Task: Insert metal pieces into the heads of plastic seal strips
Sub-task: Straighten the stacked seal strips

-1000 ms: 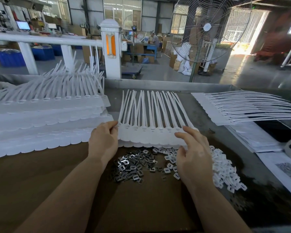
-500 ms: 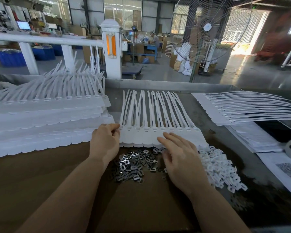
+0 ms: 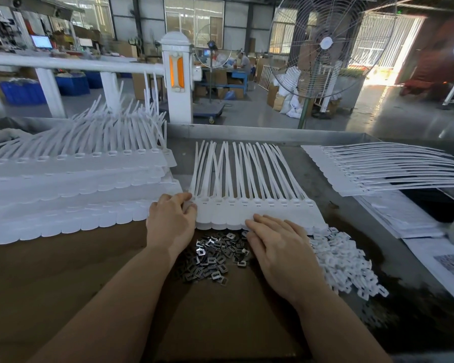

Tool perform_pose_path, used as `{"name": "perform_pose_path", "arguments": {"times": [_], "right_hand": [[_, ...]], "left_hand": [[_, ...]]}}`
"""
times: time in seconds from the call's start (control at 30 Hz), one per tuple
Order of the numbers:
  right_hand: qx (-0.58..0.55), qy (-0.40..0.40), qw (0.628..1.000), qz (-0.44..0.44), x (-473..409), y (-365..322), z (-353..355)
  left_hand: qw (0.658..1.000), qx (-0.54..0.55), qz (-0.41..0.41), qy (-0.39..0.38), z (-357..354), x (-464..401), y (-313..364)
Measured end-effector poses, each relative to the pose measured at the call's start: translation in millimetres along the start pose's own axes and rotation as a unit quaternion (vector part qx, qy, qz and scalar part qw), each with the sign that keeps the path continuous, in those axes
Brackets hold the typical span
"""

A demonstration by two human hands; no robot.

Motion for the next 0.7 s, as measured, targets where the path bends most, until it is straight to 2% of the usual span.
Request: {"name": "perform_pose_path", "arguments": {"times": [0.53,0.7], "right_hand": [[0.010,0.005,1.000,-0.002,0.6,-4.2,0.8],[0.016,0.053,0.998,0.005,-0.4,-8.7,0.4]], "left_hand": [[1.000,0.018,-0.001,0.004,-1.2,-2.7,-2.6],[1.000,0.013,-0.004,0.007,-1.5,-2.6,-3.4]]}}
Point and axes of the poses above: each hand's wrist, its own x-axis away from the middle knuckle, its own z-axis out of the back of the hand, y = z × x, the point moved 1 cm from there along -x, towards the middle knuckle, and after that the axes turned 7 degrees about y, right-handed, at the moved point
